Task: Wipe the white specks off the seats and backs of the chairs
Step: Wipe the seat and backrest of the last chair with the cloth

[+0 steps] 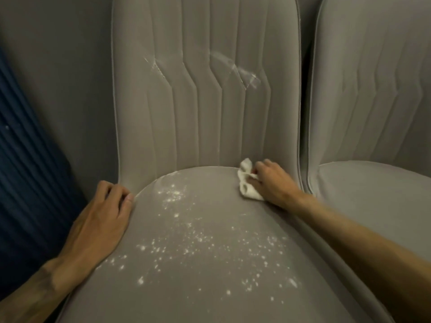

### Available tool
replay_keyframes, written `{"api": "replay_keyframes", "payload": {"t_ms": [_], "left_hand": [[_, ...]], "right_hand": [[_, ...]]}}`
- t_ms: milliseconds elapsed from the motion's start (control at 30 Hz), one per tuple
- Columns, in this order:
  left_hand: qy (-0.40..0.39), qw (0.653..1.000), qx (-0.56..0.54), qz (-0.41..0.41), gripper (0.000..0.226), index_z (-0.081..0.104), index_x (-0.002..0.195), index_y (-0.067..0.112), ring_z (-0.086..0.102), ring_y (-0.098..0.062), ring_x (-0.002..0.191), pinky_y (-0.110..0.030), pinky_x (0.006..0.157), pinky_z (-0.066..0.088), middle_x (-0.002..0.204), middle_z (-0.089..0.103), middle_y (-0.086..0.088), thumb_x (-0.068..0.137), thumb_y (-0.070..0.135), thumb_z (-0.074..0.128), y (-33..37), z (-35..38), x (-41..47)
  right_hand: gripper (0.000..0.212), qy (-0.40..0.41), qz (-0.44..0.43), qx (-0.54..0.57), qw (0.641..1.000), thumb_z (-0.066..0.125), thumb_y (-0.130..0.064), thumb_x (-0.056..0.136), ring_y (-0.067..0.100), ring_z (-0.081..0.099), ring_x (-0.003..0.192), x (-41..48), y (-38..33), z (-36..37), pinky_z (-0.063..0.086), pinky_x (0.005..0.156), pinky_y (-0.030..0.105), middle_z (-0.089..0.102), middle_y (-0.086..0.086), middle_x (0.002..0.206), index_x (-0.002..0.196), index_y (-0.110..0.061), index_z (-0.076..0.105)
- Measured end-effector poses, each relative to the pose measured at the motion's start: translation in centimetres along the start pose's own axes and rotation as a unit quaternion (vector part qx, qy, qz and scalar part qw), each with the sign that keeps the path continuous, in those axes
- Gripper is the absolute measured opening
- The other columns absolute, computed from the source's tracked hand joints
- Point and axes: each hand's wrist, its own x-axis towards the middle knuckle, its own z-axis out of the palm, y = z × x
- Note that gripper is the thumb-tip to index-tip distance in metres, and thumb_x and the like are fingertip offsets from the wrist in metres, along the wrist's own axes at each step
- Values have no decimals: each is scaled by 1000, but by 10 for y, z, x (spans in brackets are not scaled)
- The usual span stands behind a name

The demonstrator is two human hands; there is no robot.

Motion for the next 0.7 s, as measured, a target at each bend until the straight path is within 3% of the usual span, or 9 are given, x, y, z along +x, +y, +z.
{"api": "replay_keyframes", "payload": {"t_ms": [133, 233, 333, 467, 567, 633, 700], "left_hand": [[5, 1000, -8, 8, 23, 47, 92, 32, 52, -8, 70, -33, 56, 41, 103, 34, 12, 107, 46, 37, -3, 4, 1], [-7, 999, -33, 5, 21, 47, 91, 34, 53, -9, 72, -28, 56, 39, 103, 32, 14, 106, 46, 38, -6, 4, 1], [-27, 998, -60, 5, 21, 46, 90, 35, 53, -8, 74, -26, 56, 39, 103, 31, 14, 104, 48, 39, -9, 3, 5], [-45, 995, -86, -8, 21, 45, 94, 33, 51, -11, 84, -39, 68, 47, 106, 30, 9, 104, 51, 41, -7, 3, 6], [-43, 995, -84, -8, 19, 45, 101, 33, 49, -18, 90, -41, 77, 46, 108, 27, 8, 104, 51, 40, -4, 3, 4], [-53, 995, -89, -11, 16, 45, 108, 37, 47, -18, 98, -40, 79, 45, 115, 24, 10, 104, 52, 39, -5, 2, 3], [-64, 992, -105, -9, 19, 47, 117, 38, 46, -18, 106, -39, 84, 44, 125, 21, 12, 105, 51, 39, -5, 2, 2]], "right_hand": [[41, 16, 41, 20, 999, 53, -36, 98, 40, 53, 114, 19, -46, 16, 40, 98, 42, 56, 21, 124, 118, -1, 56], [31, -14, -50, 79, 995, 54, -34, 100, 35, 54, 111, 11, -99, 31, 38, 95, 37, 59, 16, 118, 113, -6, 61], [26, -27, -113, 102, 988, 58, -36, 99, 29, 54, 102, -9, -98, 27, 38, 87, 33, 60, 12, 110, 107, -12, 60], [29, -18, 2, -3, 1000, 54, -34, 100, 38, 55, 111, 4, -38, 11, 41, 95, 40, 57, 18, 118, 114, -9, 59], [36, 4, 82, -11, 997, 50, -33, 101, 42, 53, 116, 22, -42, 16, 42, 98, 42, 54, 21, 128, 123, -5, 55], [38, 4, 68, 0, 998, 49, -33, 102, 42, 52, 117, 27, -74, 26, 39, 98, 41, 53, 22, 129, 125, -4, 55], [33, -1, -7, 29, 1000, 53, -35, 101, 38, 54, 112, 21, -106, 34, 37, 93, 37, 57, 18, 122, 118, -8, 60]]}}
